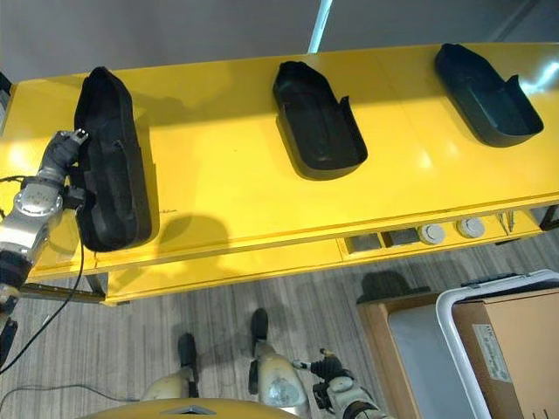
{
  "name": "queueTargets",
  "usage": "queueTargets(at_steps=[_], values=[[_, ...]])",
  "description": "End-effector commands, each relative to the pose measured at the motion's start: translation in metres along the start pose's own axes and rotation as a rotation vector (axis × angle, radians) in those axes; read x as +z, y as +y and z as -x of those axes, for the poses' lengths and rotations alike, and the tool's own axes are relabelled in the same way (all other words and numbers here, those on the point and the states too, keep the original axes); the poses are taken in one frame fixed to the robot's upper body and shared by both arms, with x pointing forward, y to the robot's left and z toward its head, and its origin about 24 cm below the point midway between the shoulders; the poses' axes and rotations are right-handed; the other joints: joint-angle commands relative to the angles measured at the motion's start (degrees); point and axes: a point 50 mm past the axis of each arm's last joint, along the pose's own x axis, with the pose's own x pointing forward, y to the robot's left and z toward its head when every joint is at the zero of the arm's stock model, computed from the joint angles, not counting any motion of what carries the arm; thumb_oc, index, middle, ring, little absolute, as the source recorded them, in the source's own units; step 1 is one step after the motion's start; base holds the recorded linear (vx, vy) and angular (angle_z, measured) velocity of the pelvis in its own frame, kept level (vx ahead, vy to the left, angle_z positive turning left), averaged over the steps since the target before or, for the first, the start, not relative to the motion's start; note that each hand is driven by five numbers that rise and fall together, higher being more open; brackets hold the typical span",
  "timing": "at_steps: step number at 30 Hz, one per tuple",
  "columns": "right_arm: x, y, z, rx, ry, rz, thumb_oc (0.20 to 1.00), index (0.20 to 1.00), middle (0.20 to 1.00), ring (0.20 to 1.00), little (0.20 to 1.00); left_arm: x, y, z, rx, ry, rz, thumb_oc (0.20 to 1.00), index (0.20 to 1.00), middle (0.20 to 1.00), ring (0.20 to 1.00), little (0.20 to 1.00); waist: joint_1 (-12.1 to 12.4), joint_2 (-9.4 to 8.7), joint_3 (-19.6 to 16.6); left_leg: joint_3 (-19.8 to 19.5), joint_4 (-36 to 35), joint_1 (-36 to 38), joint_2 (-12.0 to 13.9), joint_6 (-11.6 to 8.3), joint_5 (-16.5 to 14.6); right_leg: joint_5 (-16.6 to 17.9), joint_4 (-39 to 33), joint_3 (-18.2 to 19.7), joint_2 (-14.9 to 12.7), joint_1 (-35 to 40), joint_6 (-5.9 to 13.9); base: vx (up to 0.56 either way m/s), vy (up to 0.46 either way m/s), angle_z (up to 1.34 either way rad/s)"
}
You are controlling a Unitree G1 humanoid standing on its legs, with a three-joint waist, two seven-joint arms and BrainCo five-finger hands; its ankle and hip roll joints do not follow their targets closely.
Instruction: Move parts from the plastic box to the shelf.
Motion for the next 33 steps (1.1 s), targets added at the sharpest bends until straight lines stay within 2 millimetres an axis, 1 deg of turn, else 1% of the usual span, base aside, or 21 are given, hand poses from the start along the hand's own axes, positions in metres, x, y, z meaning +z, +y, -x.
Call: queueTargets(at_steps=[1,2,3,8,10,17,20,21,22,23,24,27,28,29,30,31,32,33], values=[[0.015,0.013,-0.002,0.030,-0.029,-0.040,1.000,1.000,1.000,1.000,1.000,0.022,0.018,-0.015,0.130,-0.041,-0.065,0.200,0.200,0.200,0.200,0.200,-1.04,-0.19,1.46,-2.47,-0.36,0.71,3.71,-1.18,-2.43,-8.31,0.21,1.03,-2.87,4.10,5.64,0.00,0.000,0.00],[0.015,0.013,-0.002,0.028,-0.027,-0.044,1.000,1.000,1.000,1.000,1.000,0.023,0.017,-0.017,0.131,-0.037,-0.073,0.332,0.332,0.332,0.332,0.332,-1.10,-0.08,1.55,-2.45,-0.36,0.69,3.73,-1.21,-2.39,-8.37,0.21,1.00,-2.88,4.09,5.61,0.00,0.000,0.00],[0.014,0.014,-0.001,0.032,-0.025,-0.041,1.000,1.000,1.000,1.000,1.000,0.027,0.016,-0.019,0.127,-0.041,-0.091,1.000,1.000,1.000,1.000,1.000,-1.17,0.05,1.70,-2.44,-0.36,0.77,3.74,-1.25,-2.39,-8.43,0.21,1.01,-2.85,4.09,5.57,0.02,-0.005,-0.03],[0.016,0.013,-0.002,0.027,-0.025,-0.051,1.000,1.000,1.000,1.000,1.000,0.032,0.016,-0.024,0.131,-0.029,-0.116,1.000,1.000,1.000,1.000,1.000,-1.17,0.38,1.84,-2.20,-0.36,1.00,3.73,-1.35,-2.42,-8.50,0.21,1.30,-2.76,4.14,5.48,0.00,0.000,0.00],[0.013,0.012,-0.002,0.026,-0.015,-0.050,1.000,1.000,1.000,1.000,1.000,0.035,0.014,-0.024,0.118,-0.043,-0.126,1.000,1.000,1.000,1.000,1.000,-1.13,0.64,1.80,-2.07,-0.36,1.40,3.76,-1.37,-2.53,-8.70,0.21,1.32,-2.78,4.48,5.42,0.00,0.000,0.00],[0.008,0.010,-0.002,0.027,0.007,-0.058,1.000,1.000,1.000,1.000,1.000,0.037,0.010,-0.020,0.084,-0.070,-0.140,1.000,1.000,1.000,1.000,1.000,-0.79,1.33,1.51,-1.88,-0.36,3.36,3.85,-1.45,-2.87,-9.53,0.21,1.20,-2.80,6.44,5.24,0.00,0.000,0.00],[0.003,0.008,-0.001,0.020,0.032,-0.050,1.000,1.000,1.000,1.000,1.000,0.037,-0.001,-0.016,0.072,-0.085,0.009,1.000,1.000,1.000,1.000,1.000,-0.37,1.96,0.97,-2.10,-0.36,4.83,3.80,-1.48,-3.17,-10.31,0.21,0.82,-2.96,8.50,5.15,0.00,0.000,0.01],[0.002,0.006,-0.002,0.013,0.042,-0.045,1.000,1.000,1.000,1.000,1.000,0.039,-0.007,-0.014,0.065,-0.097,0.108,1.000,1.000,1.000,1.000,1.000,-0.19,2.21,0.67,-2.29,-0.36,5.39,3.65,-1.45,-3.33,-10.48,0.21,0.61,-3.00,9.20,5.12,0.01,0.007,0.07],[0.000,0.004,-0.002,0.009,0.050,-0.043,1.000,1.000,1.000,1.000,1.000,0.041,-0.011,-0.013,0.052,-0.110,0.147,1.000,1.000,1.000,1.000,1.000,-0.10,2.50,0.39,-2.38,-0.36,5.96,3.65,-1.44,-3.46,-10.68,0.21,0.39,-3.16,9.94,5.12,0.01,0.006,0.07],[0.000,0.004,-0.002,0.009,0.050,-0.043,1.000,1.000,1.000,1.000,1.000,0.041,-0.011,-0.013,0.052,-0.110,0.147,1.000,1.000,1.000,1.000,1.000,-0.12,2.51,0.44,-2.40,-0.36,6.03,3.65,-1.44,-3.48,-10.69,0.21,0.37,-3.16,10.02,5.12,0.01,0.015,0.04],[-0.001,0.003,-0.002,0.006,0.058,-0.040,1.000,1.000,1.000,1.000,1.000,0.045,-0.018,-0.008,0.038,-0.140,0.223,1.000,1.000,1.000,1.000,1.000,0.08,2.94,-0.17,-2.60,-0.36,7.05,3.45,-1.46,-3.68,-10.97,0.21,-0.09,-3.30,11.36,5.14,0.00,0.000,0.00],[-0.003,0.000,-0.002,-0.001,0.066,-0.029,1.000,1.000,1.000,1.000,1.000,0.049,-0.024,0.002,0.046,-0.184,0.347,1.000,1.000,1.000,1.000,1.000,0.68,3.43,-1.45,-2.98,-0.36,8.57,3.11,-1.30,-4.12,-11.41,0.21,-0.75,-3.70,13.44,5.13,0.00,0.019,0.06],[-0.002,0.000,-0.002,-0.001,0.065,-0.023,1.000,1.000,1.000,1.000,1.000,0.045,-0.026,0.007,0.056,-0.188,0.391,1.000,1.000,1.000,1.000,1.000,0.94,3.50,-1.85,-3.22,-0.36,9.14,3.04,-1.24,-4.22,-11.54,0.21,-1.05,-3.86,14.14,5.09,-0.02,0.012,0.20],[-0.006,0.001,-0.001,-0.001,0.077,-0.019,1.000,1.000,1.000,1.000,1.000,0.035,-0.035,0.019,0.047,-0.177,0.417,1.000,1.000,1.000,1.000,1.000,1.45,3.55,-2.73,-3.63,-0.36,10.14,2.93,-1.13,-4.50,-11.94,0.21,-1.59,-4.09,15.54,4.98,-0.01,0.007,0.23],[-0.006,0.001,-0.001,-0.001,0.078,-0.018,1.000,1.000,1.000,1.000,1.000,0.034,-0.035,0.019,0.048,-0.176,0.417,1.000,1.000,1.000,1.000,1.000,1.40,3.58,-2.74,-3.64,-0.36,10.19,2.93,-1.13,-4.51,-11.95,0.21,-1.60,-4.10,15.60,4.98,0.00,0.007,0.21],[-0.009,0.001,-0.001,-0.003,0.085,-0.013,1.000,1.000,1.000,1.000,1.000,0.028,-0.038,0.027,0.058,-0.174,0.436,1.000,1.000,1.000,1.000,1.000,1.72,3.57,-3.19,-3.74,-0.36,10.69,2.85,-1.08,-4.69,-12.16,0.21,-1.87,-4.21,16.31,4.94,0.00,0.004,0.09],[-0.009,0.001,-0.001,-0.003,0.085,-0.012,1.000,1.000,1.000,1.000,1.000,0.028,-0.038,0.027,0.058,-0.174,0.436,1.000,1.000,1.000,1.000,1.000,1.70,3.57,-3.18,-3.75,-0.36,10.70,2.85,-1.08,-4.69,-12.16,0.21,-1.88,-4.21,16.33,4.94,0.00,0.017,0.12],[-0.017,0.005,0.001,0.005,0.102,-0.009,1.000,1.000,1.000,1.000,1.000,0.002,-0.044,0.060,0.109,-0.153,0.466,1.000,1.000,1.000,1.000,1.000,2.80,3.16,-4.19,-4.32,-0.36,12.12,2.64,-0.85,-5.19,-12.58,0.21,-2.41,-4.50,18.12,4.76,0.01,0.014,0.13]])
